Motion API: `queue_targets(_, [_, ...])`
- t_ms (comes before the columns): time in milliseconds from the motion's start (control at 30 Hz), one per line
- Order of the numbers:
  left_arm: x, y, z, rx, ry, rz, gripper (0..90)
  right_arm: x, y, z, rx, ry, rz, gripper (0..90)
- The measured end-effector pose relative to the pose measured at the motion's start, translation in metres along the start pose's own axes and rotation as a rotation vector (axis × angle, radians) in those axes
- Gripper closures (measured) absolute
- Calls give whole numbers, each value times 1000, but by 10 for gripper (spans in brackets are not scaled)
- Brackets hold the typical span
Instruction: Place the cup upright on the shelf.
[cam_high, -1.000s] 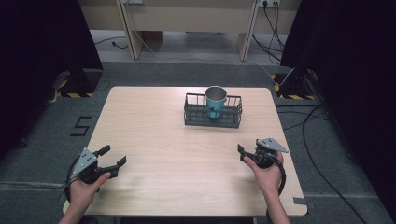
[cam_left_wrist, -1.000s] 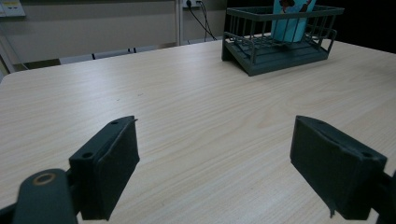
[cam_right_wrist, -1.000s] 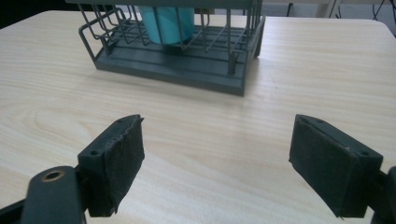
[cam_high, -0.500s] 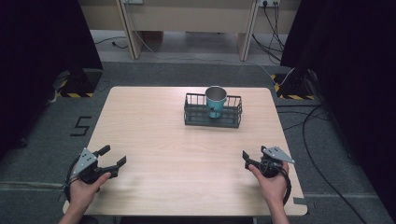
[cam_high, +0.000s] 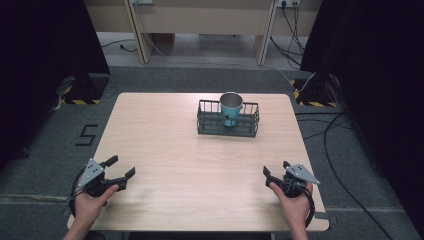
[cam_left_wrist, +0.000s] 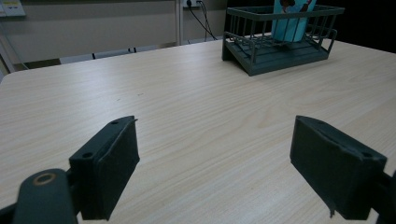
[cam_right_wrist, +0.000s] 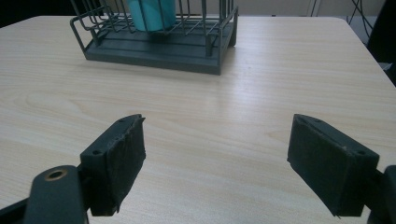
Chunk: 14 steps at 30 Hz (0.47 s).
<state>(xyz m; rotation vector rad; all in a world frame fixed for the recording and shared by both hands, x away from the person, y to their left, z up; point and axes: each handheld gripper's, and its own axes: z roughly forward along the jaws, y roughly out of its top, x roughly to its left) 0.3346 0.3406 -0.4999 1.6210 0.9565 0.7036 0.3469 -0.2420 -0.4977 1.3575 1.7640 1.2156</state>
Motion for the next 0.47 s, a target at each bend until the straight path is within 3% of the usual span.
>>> queue_targets(467, [-1,0,1,2,-15,-3,148,2,-2,-1,-3,9,-1,191])
